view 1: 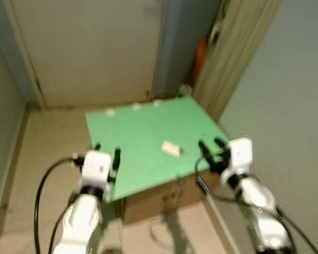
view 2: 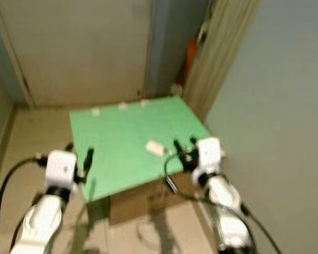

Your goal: Hang keys on a hook

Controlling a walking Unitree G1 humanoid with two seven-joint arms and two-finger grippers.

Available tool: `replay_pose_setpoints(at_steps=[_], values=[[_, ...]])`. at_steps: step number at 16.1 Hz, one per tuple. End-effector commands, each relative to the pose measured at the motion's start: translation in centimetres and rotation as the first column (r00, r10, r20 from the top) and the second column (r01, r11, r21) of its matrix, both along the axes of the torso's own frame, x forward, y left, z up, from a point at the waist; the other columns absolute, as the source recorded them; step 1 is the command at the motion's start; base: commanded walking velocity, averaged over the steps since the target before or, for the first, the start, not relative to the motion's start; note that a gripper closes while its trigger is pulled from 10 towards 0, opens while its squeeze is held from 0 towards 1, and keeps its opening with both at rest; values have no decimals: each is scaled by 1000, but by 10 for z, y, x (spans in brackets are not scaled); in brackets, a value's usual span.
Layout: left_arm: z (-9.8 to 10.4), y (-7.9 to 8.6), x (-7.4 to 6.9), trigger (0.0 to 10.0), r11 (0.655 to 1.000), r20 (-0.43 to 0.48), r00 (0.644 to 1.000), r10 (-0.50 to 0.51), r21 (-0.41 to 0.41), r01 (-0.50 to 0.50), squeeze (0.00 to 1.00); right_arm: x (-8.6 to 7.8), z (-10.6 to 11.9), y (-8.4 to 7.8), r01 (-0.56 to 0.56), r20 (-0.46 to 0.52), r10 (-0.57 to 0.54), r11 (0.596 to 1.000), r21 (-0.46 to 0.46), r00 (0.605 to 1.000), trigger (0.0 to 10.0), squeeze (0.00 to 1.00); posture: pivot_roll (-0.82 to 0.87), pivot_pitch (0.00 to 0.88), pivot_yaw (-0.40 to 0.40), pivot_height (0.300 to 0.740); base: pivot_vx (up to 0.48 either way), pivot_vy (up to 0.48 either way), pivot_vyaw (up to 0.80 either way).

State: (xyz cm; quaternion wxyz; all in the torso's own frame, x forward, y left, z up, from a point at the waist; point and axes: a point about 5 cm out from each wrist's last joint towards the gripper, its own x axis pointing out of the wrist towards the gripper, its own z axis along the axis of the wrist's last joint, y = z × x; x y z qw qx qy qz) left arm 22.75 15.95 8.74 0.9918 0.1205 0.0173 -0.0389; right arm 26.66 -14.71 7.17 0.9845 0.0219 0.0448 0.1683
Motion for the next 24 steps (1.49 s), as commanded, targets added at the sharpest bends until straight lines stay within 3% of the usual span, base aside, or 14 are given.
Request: replay_pose_setpoints(at_steps=[1,3,4,6,8,12,14,19,24], values=[[-3,-2,5,10000,1000,-26,1000,4,-23,-5,0,7,4,-1,13,13,-13,1000,-16,1000,10000,0,104,0,-109,740,0,0,0],[-21,14,7,10000,986,-106,990,96,-124,-109,0,10,5,-7,51,10,-51,999,-20,999,10000,0,91,0,-114,740,0,0,0],[-26,16,6,10000,982,-122,986,109,-138,-126,0,8,4,-12,59,3,-59,998,-33,998,10000,0,76,0,-128,740,0,0,0],[-24,3,16,10000,994,-105,993,48,-95,-58,0,4,0,-22,79,-17,-80,995,-62,997,10000,0,47,0,-135,740,0,0,0],[-20,-11,26,10000,995,-82,996,-19,-102,11,0,6,1,-27,104,-15,-105,993,-62,994,10000,0,25,0,-132,740,0,0,0],[-20,-32,29,10000,993,-70,993,-96,-82,90,0,-3,-9,-20,122,-47,-123,992,-27,991,10000,0,15,24,-123,740,0,0,0],[-20,-33,26,10000,991,-55,990,-134,-17,133,0,-16,-21,-20,134,-61,-135,991,-21,989,10000,0,11,69,-97,740,0,0,0],[-18,-25,25,10000,983,-83,979,-185,5,186,0,-26,-29,-19,205,-93,-204,979,10,975,10000,0,-16,89,-33,740,0,0,0],[-14,-29,33,10000,988,-44,987,-156,7,157,0,-18,-23,-19,192,-62,-191,981,4,980,10000,0,-20,52,-41,740,128,-141,0]])
